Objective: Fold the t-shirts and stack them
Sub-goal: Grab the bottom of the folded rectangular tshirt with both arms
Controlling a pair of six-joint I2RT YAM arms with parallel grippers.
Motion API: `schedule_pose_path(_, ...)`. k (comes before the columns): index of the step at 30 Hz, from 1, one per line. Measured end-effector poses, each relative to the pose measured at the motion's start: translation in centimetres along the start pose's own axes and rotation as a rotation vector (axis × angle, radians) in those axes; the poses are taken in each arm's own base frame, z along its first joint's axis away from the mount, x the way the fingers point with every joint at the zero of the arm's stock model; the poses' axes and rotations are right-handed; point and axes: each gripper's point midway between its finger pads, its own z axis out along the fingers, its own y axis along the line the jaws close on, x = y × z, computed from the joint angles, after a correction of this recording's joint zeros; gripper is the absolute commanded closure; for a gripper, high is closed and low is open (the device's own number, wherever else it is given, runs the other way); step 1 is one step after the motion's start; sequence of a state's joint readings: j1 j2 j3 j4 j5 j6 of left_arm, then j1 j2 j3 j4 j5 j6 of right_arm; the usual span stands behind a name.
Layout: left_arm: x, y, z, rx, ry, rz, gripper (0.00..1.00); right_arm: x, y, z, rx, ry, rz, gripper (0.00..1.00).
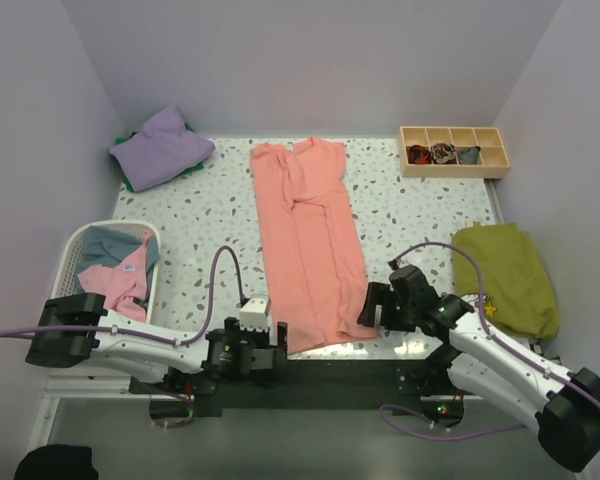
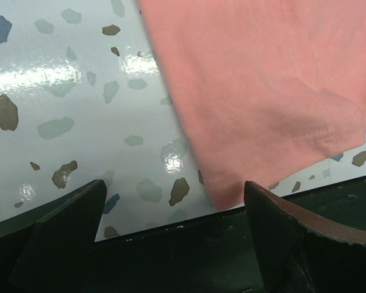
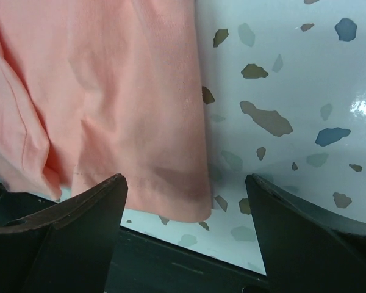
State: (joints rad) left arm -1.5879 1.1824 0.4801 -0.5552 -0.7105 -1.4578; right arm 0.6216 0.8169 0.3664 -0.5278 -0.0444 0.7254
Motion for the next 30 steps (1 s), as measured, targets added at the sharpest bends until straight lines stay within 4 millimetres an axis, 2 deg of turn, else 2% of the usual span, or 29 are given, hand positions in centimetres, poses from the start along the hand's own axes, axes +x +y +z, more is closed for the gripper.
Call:
schedule_pose_path(2,-0.1,-0.4,0.0,0.012,-0.002,-0.016,0.00,0.0,0.1,0.0,-0.011,-0.008,0.009,0.19)
schedule_pose_path(7,-0.3,-0.6,-0.2,0.027,-0.004,-0.063,0.00,0.4,0.6,0.6,-0.037,0.017,0.015,0.44)
schedule_pose_path(12,-0.4,-0.9,-0.3,0.053,-0.002,-0.093,0.00,0.6,1.9,1.2,-0.107,0.040,0.020,0.44)
schedule_pose_path(19,-0.3,-2.6,0.1,0.108,-0.010,-0.100,0.01,1.1,1.7,0.6,-0.129,0.023,0.028,0.41)
schedule_pose_path(20,-0.4,-3.0,0.2,0.122,-0.012,-0.105,0.07,1.2,1.6,0.5,-0.128,0.022,0.029,0.41)
schedule_pose_path(24,-0.4,-4.1,0.4,0.178,-0.016,-0.120,0.19,1.6,1.2,0.3,-0.121,0.029,0.033,0.44)
schedule_pose_path(26,-0.4,-4.3,0.6,0.191,-0.014,-0.125,0.27,1.7,1.2,0.3,-0.117,0.033,0.033,0.46)
schedule_pose_path(29,-0.4,-4.5,0.8,0.218,-0.003,-0.161,0.39,1.8,1.0,0.3,-0.112,0.037,0.033,0.53)
schedule_pose_path(30,-0.4,-4.6,0.9,0.224,0.003,-0.174,0.41,1.9,0.9,0.3,-0.108,0.043,0.035,0.53)
